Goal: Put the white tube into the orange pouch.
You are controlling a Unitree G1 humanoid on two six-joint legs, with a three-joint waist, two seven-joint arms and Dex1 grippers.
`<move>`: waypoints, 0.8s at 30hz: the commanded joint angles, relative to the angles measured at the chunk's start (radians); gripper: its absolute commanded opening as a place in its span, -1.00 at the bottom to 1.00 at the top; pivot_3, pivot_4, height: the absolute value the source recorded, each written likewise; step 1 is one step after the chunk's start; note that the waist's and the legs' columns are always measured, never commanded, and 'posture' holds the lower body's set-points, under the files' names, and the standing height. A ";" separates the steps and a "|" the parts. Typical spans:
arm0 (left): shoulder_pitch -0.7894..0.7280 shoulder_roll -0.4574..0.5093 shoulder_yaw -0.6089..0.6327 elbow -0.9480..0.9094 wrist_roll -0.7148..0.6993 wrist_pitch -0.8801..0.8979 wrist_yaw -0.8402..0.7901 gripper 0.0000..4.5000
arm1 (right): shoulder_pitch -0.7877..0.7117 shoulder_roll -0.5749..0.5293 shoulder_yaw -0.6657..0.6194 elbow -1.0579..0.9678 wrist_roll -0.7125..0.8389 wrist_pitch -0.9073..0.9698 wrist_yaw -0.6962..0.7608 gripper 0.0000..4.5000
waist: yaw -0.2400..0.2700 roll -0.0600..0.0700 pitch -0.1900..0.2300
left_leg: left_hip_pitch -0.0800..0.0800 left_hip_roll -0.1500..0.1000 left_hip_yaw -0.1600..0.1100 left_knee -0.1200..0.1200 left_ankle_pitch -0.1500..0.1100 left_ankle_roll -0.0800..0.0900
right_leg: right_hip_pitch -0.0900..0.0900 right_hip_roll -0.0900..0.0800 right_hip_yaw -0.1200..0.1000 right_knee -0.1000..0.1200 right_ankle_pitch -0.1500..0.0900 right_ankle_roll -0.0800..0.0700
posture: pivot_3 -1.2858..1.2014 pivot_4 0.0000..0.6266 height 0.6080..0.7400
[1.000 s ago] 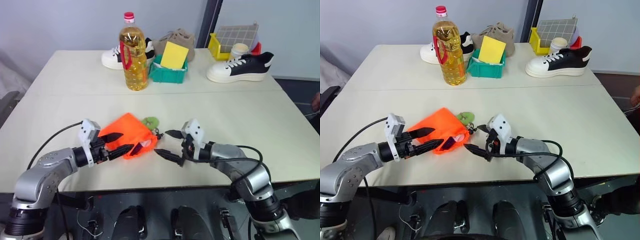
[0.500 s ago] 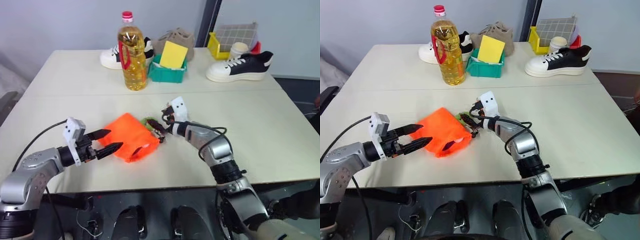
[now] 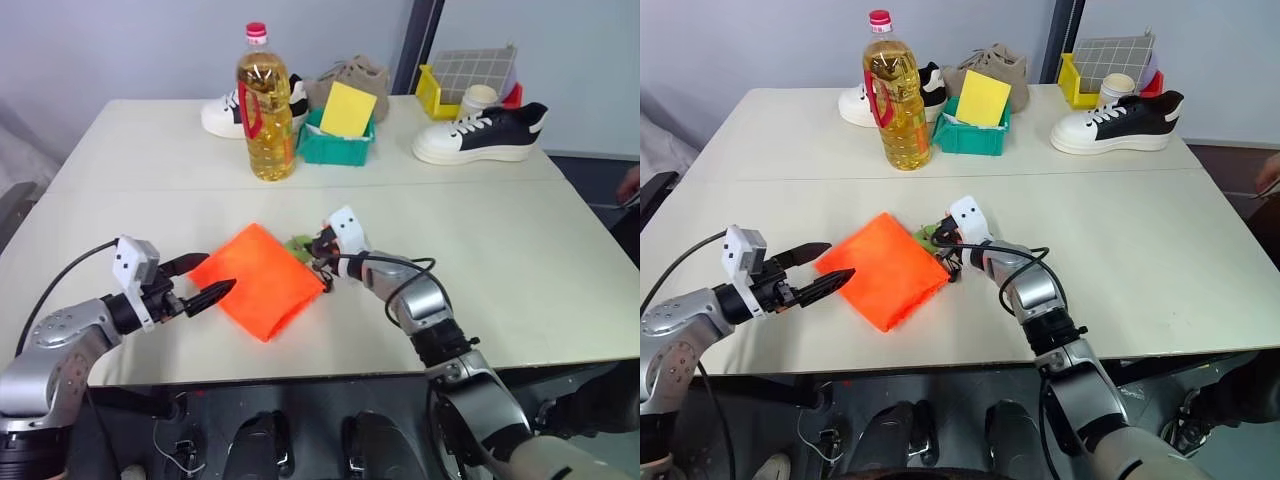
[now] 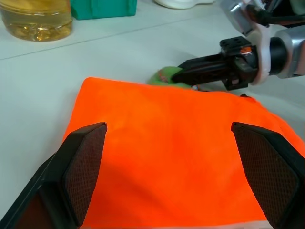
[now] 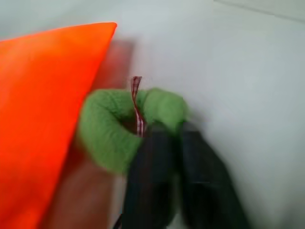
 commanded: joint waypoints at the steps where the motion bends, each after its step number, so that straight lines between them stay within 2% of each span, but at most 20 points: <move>1: -0.020 -0.011 -0.018 -0.029 0.008 -0.019 0.008 1.00 | 0.038 -0.030 -0.051 -0.145 0.017 -0.004 0.001 -0.99 | -0.002 0.000 0.000 | 0.000 0.000 0.000 0.000 0.000 0.000 | 0.000 0.000 0.000 0.000 0.000 0.000 | 0.03 -0.52 1.00; 7: -0.102 -0.051 -0.106 -0.027 0.023 -0.020 0.010 1.00 | 0.186 -0.102 -0.175 -0.476 0.165 0.085 0.051 -0.99 | 0.001 0.000 0.000 | 0.000 0.000 0.000 -0.002 0.000 0.000 | 0.000 0.000 0.000 0.000 0.000 0.000 | 0.03 -0.52 1.00; 13: -0.215 -0.081 -0.204 0.018 0.027 0.003 -0.036 1.00 | 0.289 -0.155 -0.273 -0.681 0.328 0.168 0.087 -0.99 | 0.000 0.000 0.000 | 0.001 0.000 -0.001 -0.002 0.000 0.004 | 0.000 0.001 0.000 0.000 0.000 0.000 | 0.03 -0.52 1.00; 24: -0.351 -0.072 -0.336 0.157 0.129 -0.093 -0.191 1.00 | 0.277 -0.150 -0.288 -0.763 0.427 0.190 0.031 -0.99 | 0.001 0.000 0.000 | 0.001 0.000 -0.001 -0.003 0.001 0.005 | 0.000 0.002 0.000 0.000 0.000 0.001 | 0.03 -0.52 1.00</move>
